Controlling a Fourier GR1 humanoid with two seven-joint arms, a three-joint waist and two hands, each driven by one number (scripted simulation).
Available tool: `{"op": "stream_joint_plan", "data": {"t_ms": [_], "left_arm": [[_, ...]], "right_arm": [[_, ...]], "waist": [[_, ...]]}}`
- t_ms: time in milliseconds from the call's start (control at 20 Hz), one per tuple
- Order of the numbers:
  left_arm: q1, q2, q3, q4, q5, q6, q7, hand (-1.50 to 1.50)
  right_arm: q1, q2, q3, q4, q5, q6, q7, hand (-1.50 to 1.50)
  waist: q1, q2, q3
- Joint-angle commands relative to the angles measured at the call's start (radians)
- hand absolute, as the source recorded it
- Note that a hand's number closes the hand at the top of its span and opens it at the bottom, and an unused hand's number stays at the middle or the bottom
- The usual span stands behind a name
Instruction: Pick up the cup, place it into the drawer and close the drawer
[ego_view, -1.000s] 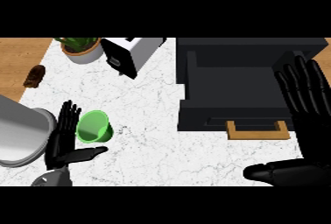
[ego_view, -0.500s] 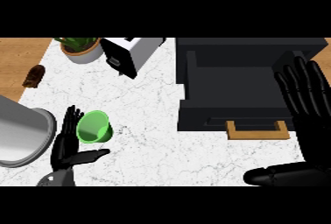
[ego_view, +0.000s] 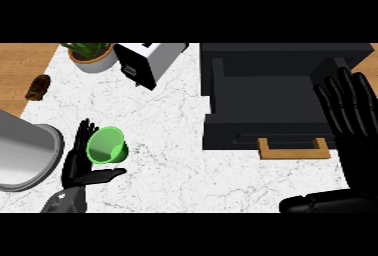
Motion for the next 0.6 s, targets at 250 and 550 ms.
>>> {"op": "stream_joint_plan", "data": {"t_ms": [250,550], "left_arm": [[-0.055,-0.012,0.017,0.128,0.033,-0.042,-0.064,-1.5],[-0.168,0.024,0.043,0.27,0.05,-0.134,-0.093,-1.5]], "right_arm": [[0.011,-0.014,-0.044,0.061,-0.027,0.037,-0.066,-1.5],[-0.017,-0.009,-0.004,-0.008,-0.004,0.006,0.022,-1.5]], "waist": [[0.001,0.0,0.0],[-0.007,0.003,-0.001]]}}
